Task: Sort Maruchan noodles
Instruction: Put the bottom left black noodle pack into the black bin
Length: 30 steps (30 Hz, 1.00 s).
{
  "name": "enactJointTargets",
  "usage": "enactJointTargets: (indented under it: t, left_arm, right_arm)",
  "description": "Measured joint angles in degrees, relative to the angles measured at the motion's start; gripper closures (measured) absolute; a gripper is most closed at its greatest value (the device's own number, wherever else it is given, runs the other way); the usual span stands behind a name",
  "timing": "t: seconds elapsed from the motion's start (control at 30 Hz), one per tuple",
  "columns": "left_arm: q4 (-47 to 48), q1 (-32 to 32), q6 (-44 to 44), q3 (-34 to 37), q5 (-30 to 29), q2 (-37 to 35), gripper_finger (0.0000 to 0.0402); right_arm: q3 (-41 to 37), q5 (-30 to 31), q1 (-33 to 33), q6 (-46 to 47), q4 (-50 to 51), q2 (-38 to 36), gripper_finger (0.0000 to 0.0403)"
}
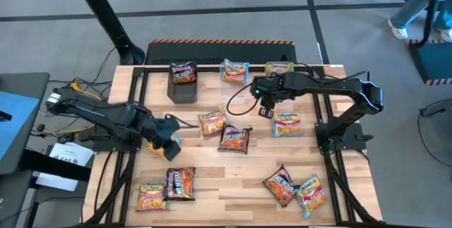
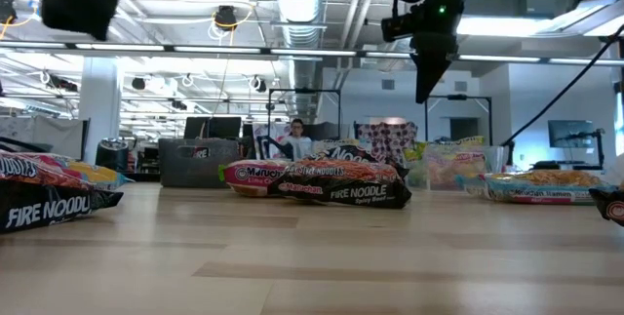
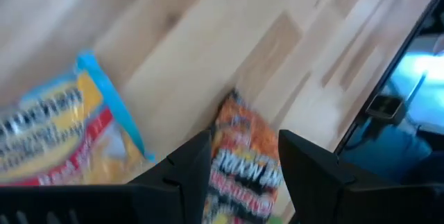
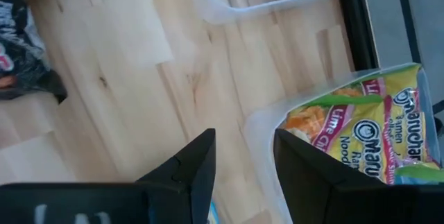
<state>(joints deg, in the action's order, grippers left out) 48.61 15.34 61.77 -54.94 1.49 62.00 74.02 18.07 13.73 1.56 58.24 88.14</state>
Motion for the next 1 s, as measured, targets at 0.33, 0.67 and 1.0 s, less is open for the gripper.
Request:
enactJointTargets:
  t: [0.33,0.67,1.0]
  left_arm:
    - [-4.6,6.8,9.1,0.0,4.8,9.4,0.0246]
    - [-12.4,11.6,12.4,0.0,4.9,18.9,0.0246]
    - [-17.2,14.8,14.6,0.0,6.0,25.6,0.0246]
  right_arm:
    - [0.0,-0.2,-2.5,0.1,0.0,0.0,0.0232]
    - [0.0,-0.2,-4.4,0.1,0.0,0.0,0.0232]
    - [0.0,-0.2,-5.2,1.9,0.0,0.0,0.0232]
